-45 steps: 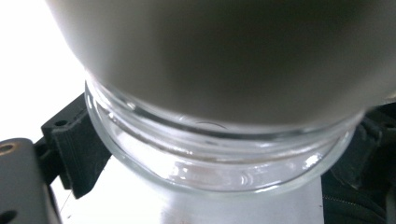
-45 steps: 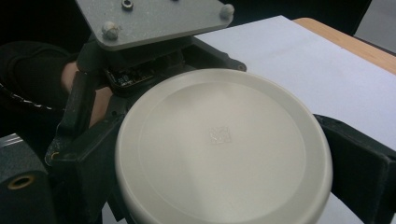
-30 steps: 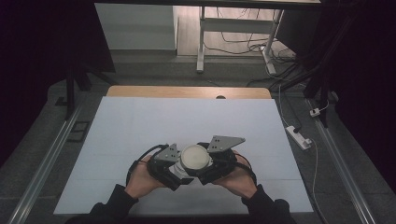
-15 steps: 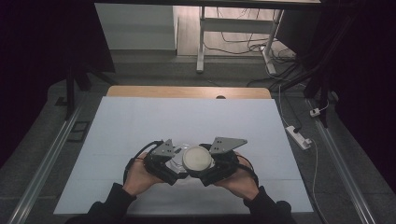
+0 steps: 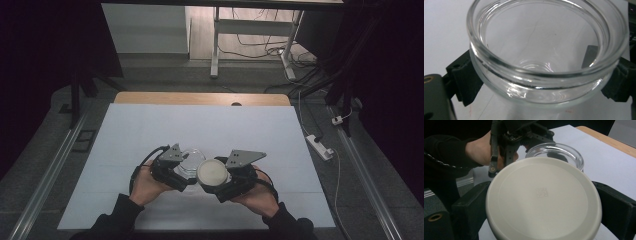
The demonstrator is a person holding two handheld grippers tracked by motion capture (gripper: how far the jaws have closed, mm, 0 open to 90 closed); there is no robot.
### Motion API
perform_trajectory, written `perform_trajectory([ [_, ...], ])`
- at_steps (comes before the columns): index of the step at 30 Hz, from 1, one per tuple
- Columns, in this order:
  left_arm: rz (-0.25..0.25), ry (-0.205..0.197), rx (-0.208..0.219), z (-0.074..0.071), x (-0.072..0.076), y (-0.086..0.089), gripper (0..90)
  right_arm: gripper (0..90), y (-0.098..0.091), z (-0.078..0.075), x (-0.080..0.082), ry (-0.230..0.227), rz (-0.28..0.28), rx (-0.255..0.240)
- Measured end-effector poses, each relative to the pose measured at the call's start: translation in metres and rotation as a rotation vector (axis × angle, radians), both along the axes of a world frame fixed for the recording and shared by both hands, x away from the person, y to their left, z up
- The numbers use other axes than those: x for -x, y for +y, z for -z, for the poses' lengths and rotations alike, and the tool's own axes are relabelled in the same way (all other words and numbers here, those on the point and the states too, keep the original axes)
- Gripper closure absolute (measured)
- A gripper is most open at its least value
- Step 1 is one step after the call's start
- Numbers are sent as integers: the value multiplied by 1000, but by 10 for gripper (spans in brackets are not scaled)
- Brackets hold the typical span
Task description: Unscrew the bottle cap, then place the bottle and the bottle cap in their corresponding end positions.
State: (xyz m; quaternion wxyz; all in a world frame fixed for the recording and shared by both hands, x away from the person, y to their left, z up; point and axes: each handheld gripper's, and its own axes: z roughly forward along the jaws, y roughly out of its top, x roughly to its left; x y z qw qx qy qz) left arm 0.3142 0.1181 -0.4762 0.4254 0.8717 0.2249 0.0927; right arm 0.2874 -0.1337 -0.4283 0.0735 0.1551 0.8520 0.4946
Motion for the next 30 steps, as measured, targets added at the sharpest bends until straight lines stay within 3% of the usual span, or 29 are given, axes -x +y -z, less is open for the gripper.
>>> perform_trajectory([
  [19, -55, -11, 14, -6, -15, 9, 75, 76, 1, 10, 8, 18, -19, 2],
  [30, -81, -24, 23, -8, -34, 6, 75, 76, 2, 24, 16, 27, -27, 25],
])
